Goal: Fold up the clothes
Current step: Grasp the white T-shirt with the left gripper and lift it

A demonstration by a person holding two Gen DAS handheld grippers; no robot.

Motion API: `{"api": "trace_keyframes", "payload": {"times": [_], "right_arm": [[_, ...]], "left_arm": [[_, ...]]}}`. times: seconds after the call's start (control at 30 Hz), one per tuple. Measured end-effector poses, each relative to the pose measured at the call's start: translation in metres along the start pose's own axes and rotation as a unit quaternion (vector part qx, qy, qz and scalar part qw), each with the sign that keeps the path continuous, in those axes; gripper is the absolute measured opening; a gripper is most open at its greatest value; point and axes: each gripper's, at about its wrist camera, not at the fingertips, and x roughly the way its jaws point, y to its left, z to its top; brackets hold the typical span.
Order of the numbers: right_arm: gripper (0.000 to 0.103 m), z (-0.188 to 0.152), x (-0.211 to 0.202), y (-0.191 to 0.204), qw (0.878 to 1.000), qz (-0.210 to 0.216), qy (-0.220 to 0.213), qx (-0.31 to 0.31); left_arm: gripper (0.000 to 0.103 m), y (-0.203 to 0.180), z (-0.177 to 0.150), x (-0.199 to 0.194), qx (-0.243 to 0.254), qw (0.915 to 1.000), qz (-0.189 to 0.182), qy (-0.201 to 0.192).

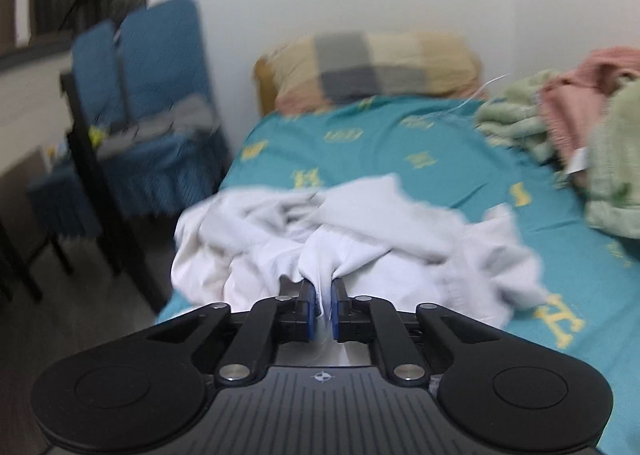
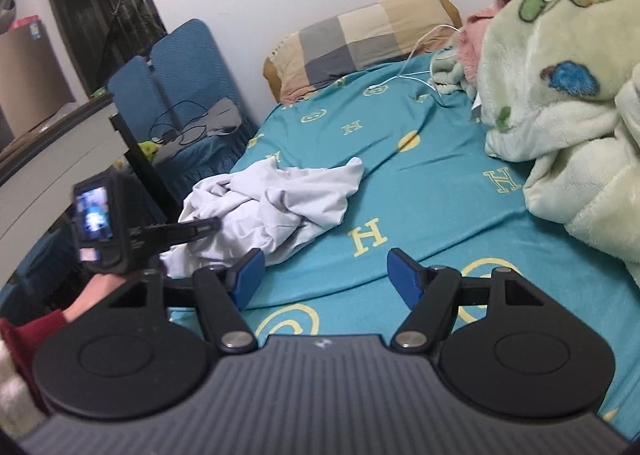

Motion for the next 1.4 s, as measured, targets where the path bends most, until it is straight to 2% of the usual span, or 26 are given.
{"api": "trace_keyframes", "payload": {"times": [0.07,0.17,0.33,0.43,0.53,0.63,0.7,0.77,0.87,0.93,1.1,1.23,1.4], "right_arm": [[0.071,0.000,-0.003,0.002,1.000,-0.002,-0.008,-0.008],[0.071,0.003,-0.012,0.003,1.000,-0.005,-0.025,-0.014],[0.071,0.011,-0.031,0.000,0.998,-0.010,-0.058,-0.014],[0.071,0.016,-0.045,-0.001,0.997,-0.011,-0.073,-0.014],[0.071,0.018,-0.061,-0.002,0.996,-0.011,-0.089,-0.015],[0.071,0.016,-0.067,-0.003,0.996,-0.012,-0.082,-0.014],[0.071,0.016,-0.066,-0.003,0.997,-0.014,-0.077,-0.012],[0.071,0.016,-0.064,-0.003,0.997,-0.018,-0.073,-0.011],[0.071,0.015,-0.060,-0.003,0.997,-0.022,-0.067,-0.008],[0.071,0.014,-0.059,-0.007,0.998,-0.022,-0.059,0.001],[0.071,0.014,-0.058,-0.016,0.998,-0.016,-0.047,0.030],[0.071,0.014,-0.052,-0.018,0.998,-0.018,-0.041,0.041],[0.071,0.012,-0.040,-0.022,0.998,-0.014,-0.025,0.051]], "left_arm": [[0.006,-0.009,0.001,-0.021,0.018,0.9997,-0.006,-0.018],[0.005,-0.026,0.002,-0.071,0.041,0.9973,-0.032,-0.052],[0.005,-0.063,-0.010,-0.161,0.064,0.9895,-0.096,-0.087],[0.005,-0.085,-0.030,-0.205,0.052,0.9856,-0.143,-0.073],[0.005,-0.098,-0.062,-0.223,0.040,0.9836,-0.174,-0.029],[0.005,-0.097,-0.094,-0.217,0.034,0.9853,-0.167,0.013],[0.006,-0.090,-0.103,-0.210,0.023,0.9849,-0.168,0.035],[0.007,-0.081,-0.104,-0.210,0.008,0.9838,-0.176,0.034],[0.015,-0.067,-0.096,-0.207,-0.023,0.9803,-0.194,0.026],[0.028,-0.058,-0.089,-0.202,-0.044,0.9785,-0.199,0.030],[0.050,-0.039,-0.069,-0.201,-0.081,0.9745,-0.208,0.022],[0.059,-0.036,-0.038,-0.170,-0.074,0.9799,-0.185,0.012],[0.063,-0.039,0.014,-0.082,-0.081,0.9877,-0.131,0.027]]}}
